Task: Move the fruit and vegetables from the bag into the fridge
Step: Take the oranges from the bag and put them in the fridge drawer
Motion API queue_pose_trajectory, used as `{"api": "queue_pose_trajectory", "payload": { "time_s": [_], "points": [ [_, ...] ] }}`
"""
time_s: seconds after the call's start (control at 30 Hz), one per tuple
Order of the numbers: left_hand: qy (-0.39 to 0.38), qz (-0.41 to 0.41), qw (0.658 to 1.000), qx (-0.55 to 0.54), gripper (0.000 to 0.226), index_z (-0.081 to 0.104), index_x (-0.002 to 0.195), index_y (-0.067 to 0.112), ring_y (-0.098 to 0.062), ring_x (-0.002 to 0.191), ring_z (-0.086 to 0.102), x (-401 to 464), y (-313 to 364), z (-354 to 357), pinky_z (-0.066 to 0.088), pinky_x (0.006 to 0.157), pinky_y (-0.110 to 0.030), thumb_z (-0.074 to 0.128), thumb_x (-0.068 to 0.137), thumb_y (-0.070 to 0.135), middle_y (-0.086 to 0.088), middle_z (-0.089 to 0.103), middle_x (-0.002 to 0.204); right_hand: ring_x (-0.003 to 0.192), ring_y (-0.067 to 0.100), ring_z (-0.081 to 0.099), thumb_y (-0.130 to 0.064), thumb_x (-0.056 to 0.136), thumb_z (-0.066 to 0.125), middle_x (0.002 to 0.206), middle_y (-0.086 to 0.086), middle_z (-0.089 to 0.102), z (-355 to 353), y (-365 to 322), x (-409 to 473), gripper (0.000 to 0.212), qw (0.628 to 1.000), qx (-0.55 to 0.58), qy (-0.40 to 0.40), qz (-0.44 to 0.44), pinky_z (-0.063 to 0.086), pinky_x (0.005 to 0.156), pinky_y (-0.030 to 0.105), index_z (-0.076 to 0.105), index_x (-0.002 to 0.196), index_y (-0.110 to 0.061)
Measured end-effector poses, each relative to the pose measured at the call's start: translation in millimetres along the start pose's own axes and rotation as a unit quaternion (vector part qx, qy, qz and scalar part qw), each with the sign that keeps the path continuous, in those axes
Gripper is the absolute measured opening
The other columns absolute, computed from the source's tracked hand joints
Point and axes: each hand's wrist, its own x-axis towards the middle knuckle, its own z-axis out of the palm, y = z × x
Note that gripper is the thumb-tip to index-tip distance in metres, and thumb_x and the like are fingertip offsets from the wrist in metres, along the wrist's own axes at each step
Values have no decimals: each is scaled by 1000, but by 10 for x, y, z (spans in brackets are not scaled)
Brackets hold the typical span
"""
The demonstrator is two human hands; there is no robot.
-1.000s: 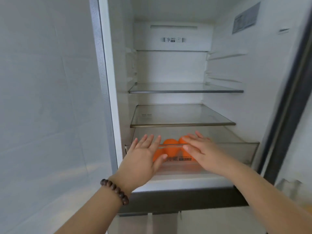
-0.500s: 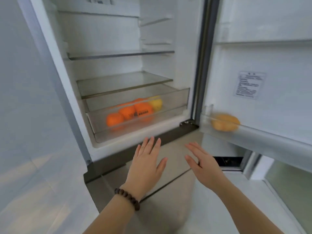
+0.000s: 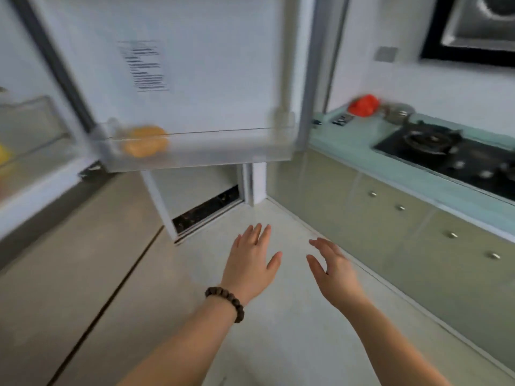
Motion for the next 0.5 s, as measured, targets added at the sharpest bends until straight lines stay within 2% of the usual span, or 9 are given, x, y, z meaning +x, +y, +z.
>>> {"api": "queue_pose_trajectory", "payload": {
  "time_s": [0.13,0.27,0.5],
  "points": [
    [-56,105,993,-13,63,21,148,15,-22,144,17,302,984,468,16,117,-38,36,95,45,-7,24,155,126,19,47,-29,93,49,140,-2,45,-551,769,-401,38,993,-5,62,101,39,99,28,51,130,-19],
    [-96,205,973,-34,61,28,145,12,-23,140,25,481,2066,943,23,114,-38,39,94,44,-8,33,150,127,17,44,-31,94,48,141,-2,44,-1195,1537,-890,40,974,-19,127,187,39,100,28,49,132,-20],
    [-162,352,919,-75,63,28,146,13,-23,139,27,403,4069,1694,23,114,-37,41,93,44,-9,33,150,129,15,42,-29,93,49,140,-2,45,-2347,2697,-1915,38,911,-48,251,324,37,101,28,50,130,-19]
  ]
}}
